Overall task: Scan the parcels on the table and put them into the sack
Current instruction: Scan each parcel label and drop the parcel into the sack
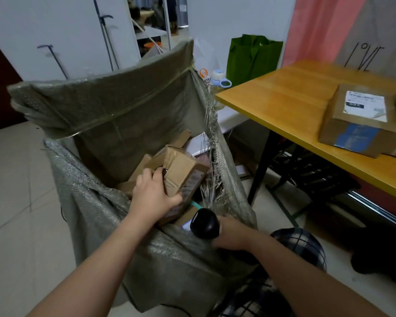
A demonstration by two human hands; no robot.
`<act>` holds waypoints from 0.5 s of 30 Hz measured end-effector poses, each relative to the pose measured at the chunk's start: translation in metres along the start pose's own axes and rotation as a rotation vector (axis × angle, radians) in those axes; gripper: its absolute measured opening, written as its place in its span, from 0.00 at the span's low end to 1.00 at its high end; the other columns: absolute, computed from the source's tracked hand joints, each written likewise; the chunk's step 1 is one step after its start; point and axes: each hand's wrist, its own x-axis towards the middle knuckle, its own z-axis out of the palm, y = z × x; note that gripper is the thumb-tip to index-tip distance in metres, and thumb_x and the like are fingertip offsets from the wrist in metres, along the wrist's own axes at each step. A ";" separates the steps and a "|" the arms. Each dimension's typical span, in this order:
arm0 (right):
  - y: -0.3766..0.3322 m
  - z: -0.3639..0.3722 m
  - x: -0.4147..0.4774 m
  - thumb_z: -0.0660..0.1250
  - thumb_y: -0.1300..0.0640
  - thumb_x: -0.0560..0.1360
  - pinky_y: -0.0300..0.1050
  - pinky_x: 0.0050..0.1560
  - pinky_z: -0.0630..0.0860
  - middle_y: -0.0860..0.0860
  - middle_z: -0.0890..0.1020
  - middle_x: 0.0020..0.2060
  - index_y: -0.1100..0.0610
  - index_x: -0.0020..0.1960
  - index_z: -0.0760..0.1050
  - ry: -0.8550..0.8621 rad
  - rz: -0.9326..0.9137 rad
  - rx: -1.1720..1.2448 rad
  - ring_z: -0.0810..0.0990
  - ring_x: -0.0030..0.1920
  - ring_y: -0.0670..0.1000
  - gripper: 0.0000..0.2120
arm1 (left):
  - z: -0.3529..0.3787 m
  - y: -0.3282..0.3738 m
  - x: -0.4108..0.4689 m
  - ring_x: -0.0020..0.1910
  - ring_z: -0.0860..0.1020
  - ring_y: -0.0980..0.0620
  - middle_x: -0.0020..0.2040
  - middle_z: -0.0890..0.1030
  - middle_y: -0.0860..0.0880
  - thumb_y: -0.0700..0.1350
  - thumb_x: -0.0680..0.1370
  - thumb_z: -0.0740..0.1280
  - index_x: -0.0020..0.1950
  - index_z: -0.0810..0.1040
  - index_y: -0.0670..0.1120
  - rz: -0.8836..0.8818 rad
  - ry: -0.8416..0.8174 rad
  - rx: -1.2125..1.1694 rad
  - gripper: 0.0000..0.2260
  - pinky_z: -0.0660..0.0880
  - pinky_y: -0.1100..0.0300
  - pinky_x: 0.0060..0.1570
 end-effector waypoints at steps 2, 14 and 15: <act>0.001 -0.007 -0.016 0.73 0.61 0.70 0.33 0.53 0.72 0.47 0.81 0.53 0.49 0.58 0.75 0.124 -0.087 0.145 0.77 0.57 0.47 0.18 | 0.001 0.001 0.004 0.63 0.66 0.40 0.63 0.68 0.41 0.58 0.69 0.72 0.73 0.63 0.43 -0.015 0.012 -0.020 0.38 0.66 0.49 0.63; 0.038 -0.089 -0.083 0.71 0.57 0.70 0.42 0.46 0.68 0.41 0.76 0.40 0.51 0.63 0.72 1.202 0.143 0.478 0.75 0.44 0.47 0.22 | 0.008 0.045 0.026 0.64 0.67 0.40 0.66 0.69 0.43 0.62 0.67 0.71 0.75 0.59 0.48 0.263 -0.068 0.168 0.42 0.68 0.46 0.61; 0.046 -0.088 -0.082 0.70 0.56 0.71 0.44 0.45 0.69 0.43 0.75 0.40 0.51 0.64 0.71 1.181 0.205 0.387 0.74 0.44 0.49 0.22 | 0.005 0.049 0.032 0.64 0.69 0.40 0.65 0.70 0.43 0.63 0.67 0.71 0.74 0.61 0.49 0.274 -0.095 0.121 0.41 0.69 0.47 0.61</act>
